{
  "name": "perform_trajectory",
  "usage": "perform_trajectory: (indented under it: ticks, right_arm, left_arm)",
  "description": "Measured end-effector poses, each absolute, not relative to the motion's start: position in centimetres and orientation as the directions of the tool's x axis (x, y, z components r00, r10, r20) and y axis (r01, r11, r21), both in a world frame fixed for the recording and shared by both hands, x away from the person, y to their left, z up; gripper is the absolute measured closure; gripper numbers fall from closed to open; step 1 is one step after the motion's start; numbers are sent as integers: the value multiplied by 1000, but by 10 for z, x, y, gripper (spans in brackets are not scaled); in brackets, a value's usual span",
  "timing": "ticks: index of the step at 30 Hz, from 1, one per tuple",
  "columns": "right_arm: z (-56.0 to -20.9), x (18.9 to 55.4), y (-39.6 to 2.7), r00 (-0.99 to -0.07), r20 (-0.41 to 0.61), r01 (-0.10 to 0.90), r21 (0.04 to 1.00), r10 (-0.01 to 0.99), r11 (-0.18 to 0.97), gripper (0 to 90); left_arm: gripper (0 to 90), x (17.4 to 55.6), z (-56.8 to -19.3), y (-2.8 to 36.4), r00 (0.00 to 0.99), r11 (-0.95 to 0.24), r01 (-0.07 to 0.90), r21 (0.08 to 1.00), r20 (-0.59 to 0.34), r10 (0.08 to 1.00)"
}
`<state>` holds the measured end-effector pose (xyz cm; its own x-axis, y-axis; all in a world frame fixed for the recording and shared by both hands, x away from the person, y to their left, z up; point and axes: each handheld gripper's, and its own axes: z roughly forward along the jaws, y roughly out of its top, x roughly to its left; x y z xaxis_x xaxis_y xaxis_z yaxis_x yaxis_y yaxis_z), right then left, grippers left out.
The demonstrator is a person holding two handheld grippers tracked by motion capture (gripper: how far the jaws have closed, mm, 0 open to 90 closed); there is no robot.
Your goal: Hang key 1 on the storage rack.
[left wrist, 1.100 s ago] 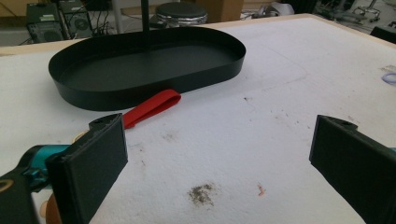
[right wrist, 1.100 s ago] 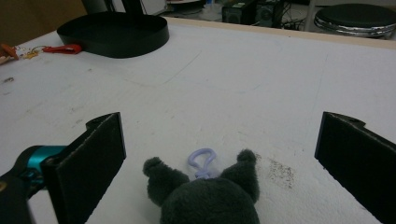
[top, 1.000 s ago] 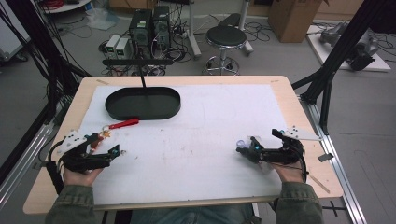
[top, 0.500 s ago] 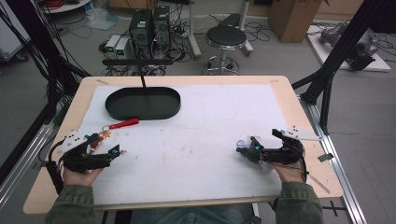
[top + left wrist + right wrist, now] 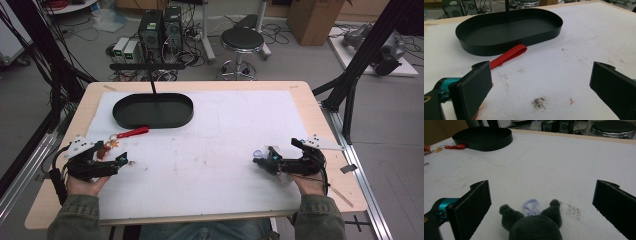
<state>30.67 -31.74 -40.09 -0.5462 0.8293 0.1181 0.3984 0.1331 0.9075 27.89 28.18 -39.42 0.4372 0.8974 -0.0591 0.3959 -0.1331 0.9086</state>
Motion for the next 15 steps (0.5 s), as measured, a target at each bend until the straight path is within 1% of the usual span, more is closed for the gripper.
perform_trajectory:
  ticks: [6, 11, 15]
  right_arm:
    - [-401, 306, -318, -540, 122, 401, 907, 832, 127, 8]
    - [-400, 306, -318, -539, 116, 398, 908, 834, 131, 8]
    - [-401, 306, -318, -537, 119, 404, 905, 835, 131, 8]
  left_arm:
    - [46, 288, -391, 285, 432, -166, 411, 896, -31, 902]
    - [46, 293, -389, 291, 426, -157, 427, 890, -46, 903]
    - [46, 297, -388, 295, 424, -170, 439, 882, -37, 905]
